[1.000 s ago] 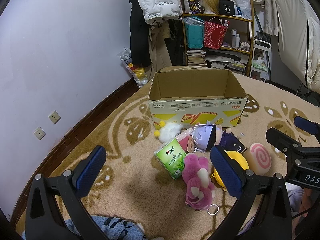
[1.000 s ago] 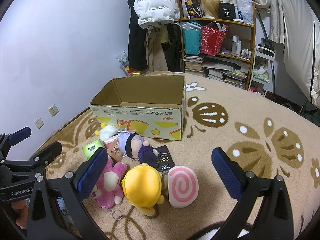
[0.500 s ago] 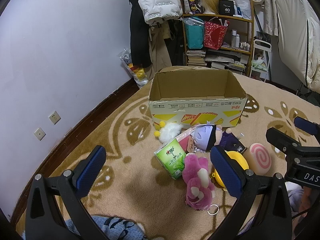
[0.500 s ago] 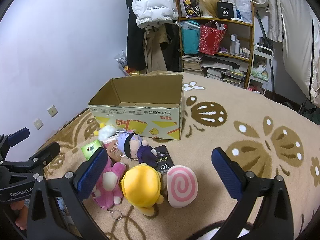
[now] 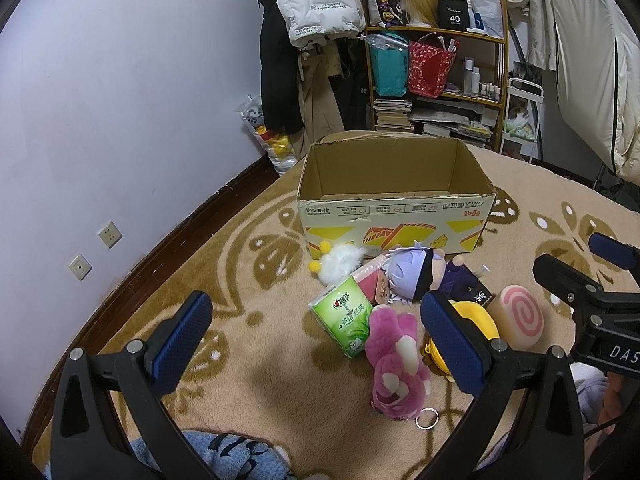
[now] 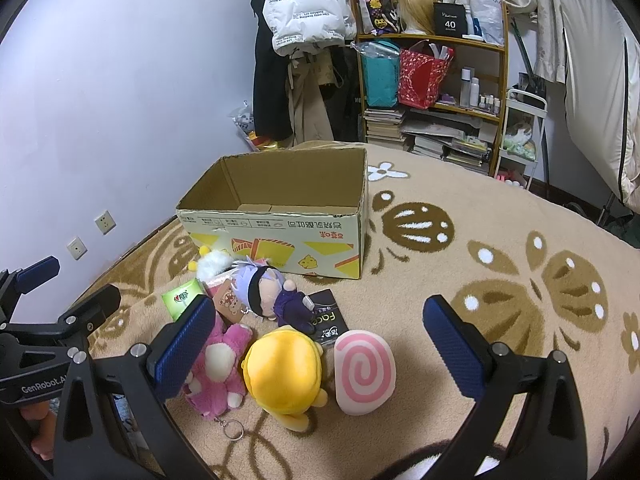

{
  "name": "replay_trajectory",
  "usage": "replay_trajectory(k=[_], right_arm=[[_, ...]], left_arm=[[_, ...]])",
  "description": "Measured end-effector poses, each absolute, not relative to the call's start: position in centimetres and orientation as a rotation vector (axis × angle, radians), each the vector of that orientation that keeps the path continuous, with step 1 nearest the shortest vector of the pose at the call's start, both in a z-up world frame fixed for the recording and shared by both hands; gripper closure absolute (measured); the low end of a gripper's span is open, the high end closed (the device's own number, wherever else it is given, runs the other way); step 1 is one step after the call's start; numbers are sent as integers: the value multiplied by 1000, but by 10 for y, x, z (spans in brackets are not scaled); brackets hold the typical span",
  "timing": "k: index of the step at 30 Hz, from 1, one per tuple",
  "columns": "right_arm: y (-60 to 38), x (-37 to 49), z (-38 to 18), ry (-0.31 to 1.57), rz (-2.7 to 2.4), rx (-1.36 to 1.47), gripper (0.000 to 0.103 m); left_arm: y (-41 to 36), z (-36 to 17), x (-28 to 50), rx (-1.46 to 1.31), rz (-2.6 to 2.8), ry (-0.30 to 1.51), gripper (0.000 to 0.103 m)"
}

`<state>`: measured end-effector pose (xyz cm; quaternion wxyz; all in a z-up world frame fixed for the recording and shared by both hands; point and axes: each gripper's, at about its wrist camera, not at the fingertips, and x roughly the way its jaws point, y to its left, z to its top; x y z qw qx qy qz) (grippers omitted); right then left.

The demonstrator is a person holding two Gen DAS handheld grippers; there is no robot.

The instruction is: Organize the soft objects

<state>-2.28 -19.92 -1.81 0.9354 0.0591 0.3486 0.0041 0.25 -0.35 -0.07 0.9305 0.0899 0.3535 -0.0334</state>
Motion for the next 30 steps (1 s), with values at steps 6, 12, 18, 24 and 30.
replay_trajectory(k=[6, 12, 18, 24, 30], right_arm=[[-199, -23, -18, 713, 9, 121, 0], [-199, -22, -18, 713, 9, 121, 0], [-199, -22, -19, 718, 9, 124, 0], [-199, -14, -28, 769, 0, 135, 0], [-204, 0, -46, 863, -45, 166, 0]], left_arm=[[-3, -1, 3, 184, -68, 724, 0], [-3, -1, 3, 185, -68, 725, 0], [-3, -4, 4, 190, -66, 736, 0], [-6, -13, 13, 190, -82, 787, 0], [-9, -28, 29, 169, -113, 865, 0]])
